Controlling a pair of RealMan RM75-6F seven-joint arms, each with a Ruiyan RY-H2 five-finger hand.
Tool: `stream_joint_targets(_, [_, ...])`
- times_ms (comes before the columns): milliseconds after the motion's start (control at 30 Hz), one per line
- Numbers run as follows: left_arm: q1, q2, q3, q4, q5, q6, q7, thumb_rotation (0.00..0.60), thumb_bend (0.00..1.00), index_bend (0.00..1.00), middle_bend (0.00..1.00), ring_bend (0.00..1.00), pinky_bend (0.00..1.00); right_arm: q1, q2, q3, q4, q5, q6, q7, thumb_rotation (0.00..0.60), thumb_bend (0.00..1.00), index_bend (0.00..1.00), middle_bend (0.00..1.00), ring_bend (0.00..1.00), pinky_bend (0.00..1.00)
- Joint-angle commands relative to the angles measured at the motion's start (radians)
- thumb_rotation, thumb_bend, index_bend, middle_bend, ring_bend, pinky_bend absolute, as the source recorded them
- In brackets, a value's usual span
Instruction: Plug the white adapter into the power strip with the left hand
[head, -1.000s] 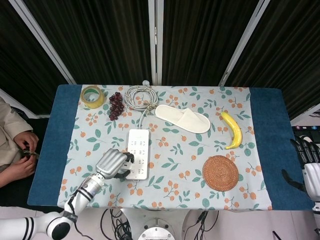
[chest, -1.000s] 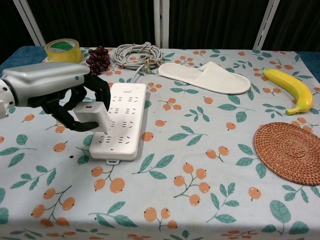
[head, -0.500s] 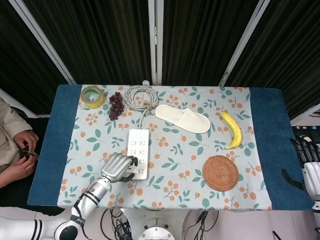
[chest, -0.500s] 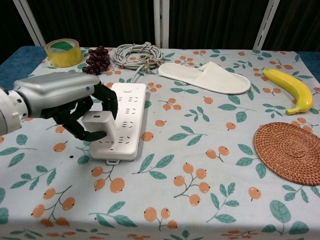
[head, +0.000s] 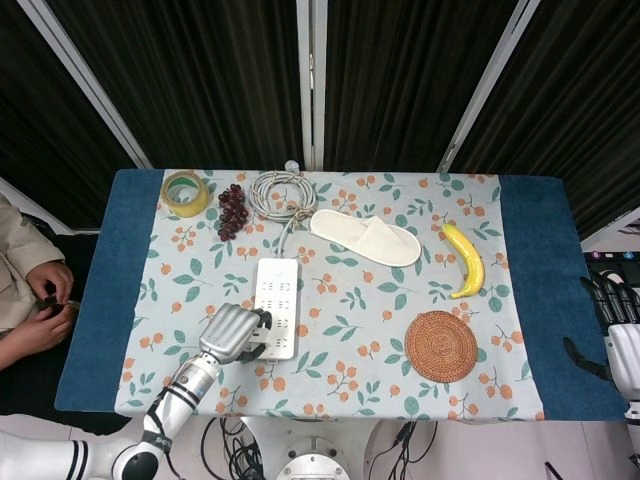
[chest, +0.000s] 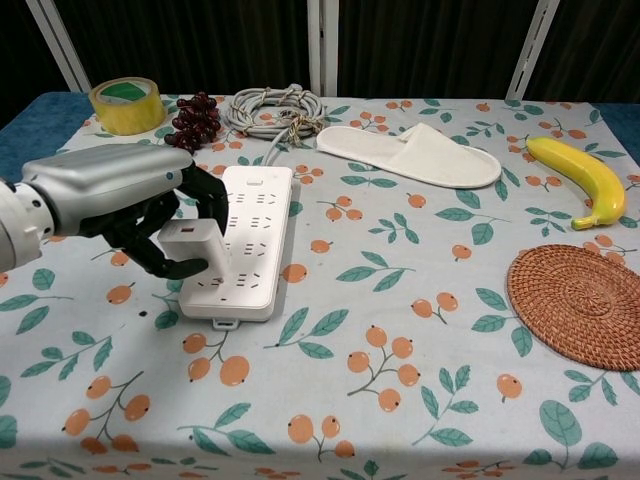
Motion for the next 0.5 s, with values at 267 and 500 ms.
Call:
stream_joint_targets(267, [0.005, 0.015, 0.014, -0.014, 0.007, 0.010, -0.002, 0.600, 0.45, 0.79, 0.91, 0.77, 0.59, 0.003, -0.001, 0.000, -0.004, -0.001, -0.003, -0.005, 0.600, 0.22, 0.00, 0.00, 0.00, 0.00])
stream_joint_targets(500, [0.003, 0.012, 0.017, -0.008, 0.006, 0.008, -0.005, 0.600, 0.45, 0.79, 0.91, 0.77, 0.59, 0.001, 0.000, -0.001, -0.007, -0.001, 0.000, -0.008, 0.600, 0.22, 0.00, 0.00, 0.00, 0.00])
